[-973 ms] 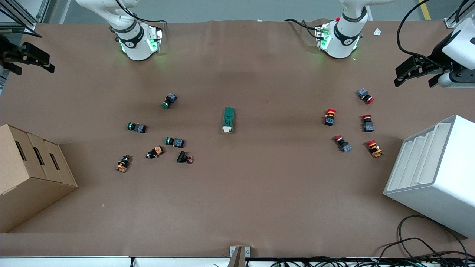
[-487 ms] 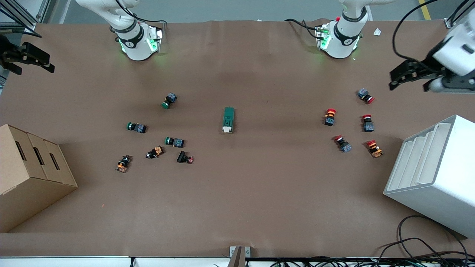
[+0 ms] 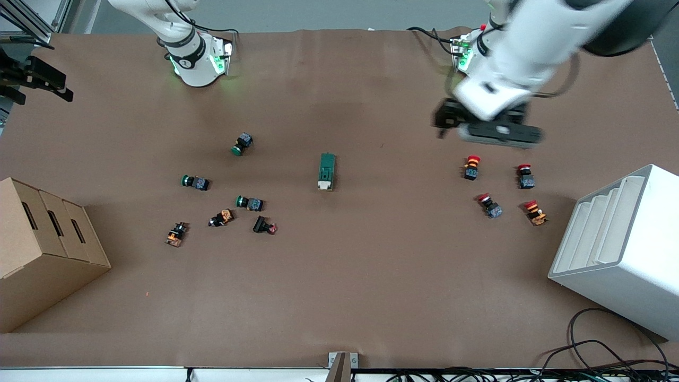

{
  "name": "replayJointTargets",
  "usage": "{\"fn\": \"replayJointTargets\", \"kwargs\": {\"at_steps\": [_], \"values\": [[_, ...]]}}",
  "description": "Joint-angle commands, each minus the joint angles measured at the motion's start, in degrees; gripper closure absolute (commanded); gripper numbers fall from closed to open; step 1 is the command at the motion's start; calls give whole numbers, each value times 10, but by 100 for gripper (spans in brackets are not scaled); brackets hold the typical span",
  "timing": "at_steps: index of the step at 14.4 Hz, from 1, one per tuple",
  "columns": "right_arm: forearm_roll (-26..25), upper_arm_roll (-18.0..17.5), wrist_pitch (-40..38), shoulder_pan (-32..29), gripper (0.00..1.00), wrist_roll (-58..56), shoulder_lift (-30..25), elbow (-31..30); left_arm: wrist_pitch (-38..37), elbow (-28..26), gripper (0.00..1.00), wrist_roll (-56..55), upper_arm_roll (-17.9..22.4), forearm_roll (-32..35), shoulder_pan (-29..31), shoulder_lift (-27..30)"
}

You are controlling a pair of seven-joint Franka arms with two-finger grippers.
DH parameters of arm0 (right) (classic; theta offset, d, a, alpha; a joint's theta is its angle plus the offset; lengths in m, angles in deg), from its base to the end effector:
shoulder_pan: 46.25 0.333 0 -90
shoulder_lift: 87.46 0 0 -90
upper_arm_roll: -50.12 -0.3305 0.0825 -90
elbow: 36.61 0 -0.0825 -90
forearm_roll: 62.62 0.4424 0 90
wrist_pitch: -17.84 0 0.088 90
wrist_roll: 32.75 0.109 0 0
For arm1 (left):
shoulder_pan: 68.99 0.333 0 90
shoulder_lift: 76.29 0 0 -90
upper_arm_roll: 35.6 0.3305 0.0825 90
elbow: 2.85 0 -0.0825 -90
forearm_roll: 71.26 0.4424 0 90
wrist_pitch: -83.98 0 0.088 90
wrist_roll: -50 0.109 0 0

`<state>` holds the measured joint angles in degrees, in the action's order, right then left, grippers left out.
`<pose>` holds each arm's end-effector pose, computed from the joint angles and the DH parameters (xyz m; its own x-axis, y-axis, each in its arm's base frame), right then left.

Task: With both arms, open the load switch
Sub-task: 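Move the left gripper toward the teal load switch, then lower the left gripper over the teal switch to steady it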

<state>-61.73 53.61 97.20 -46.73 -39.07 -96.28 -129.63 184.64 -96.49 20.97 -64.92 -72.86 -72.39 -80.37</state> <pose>0.5399 -0.0384 0.6829 0.9956 0.0456 -0.0814 0.0429 -0.9985 -0.0339 0.5476 -0.3438 0.5806 0.9981 -0.0570 0.0222 -0.0586 -0.9948 0.0838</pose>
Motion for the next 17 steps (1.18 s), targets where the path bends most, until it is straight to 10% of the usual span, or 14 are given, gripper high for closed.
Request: {"fn": "replayJointTargets", "kwargs": {"at_steps": [1, 17], "values": [[-5, -3, -4, -9, 0, 3, 16, 6, 28, 1, 0, -153, -20, 66, -65, -45], [56, -2, 51, -13, 0, 32, 153, -5, 138, -31, 0, -910, -21, 538, -361, -288]]}}
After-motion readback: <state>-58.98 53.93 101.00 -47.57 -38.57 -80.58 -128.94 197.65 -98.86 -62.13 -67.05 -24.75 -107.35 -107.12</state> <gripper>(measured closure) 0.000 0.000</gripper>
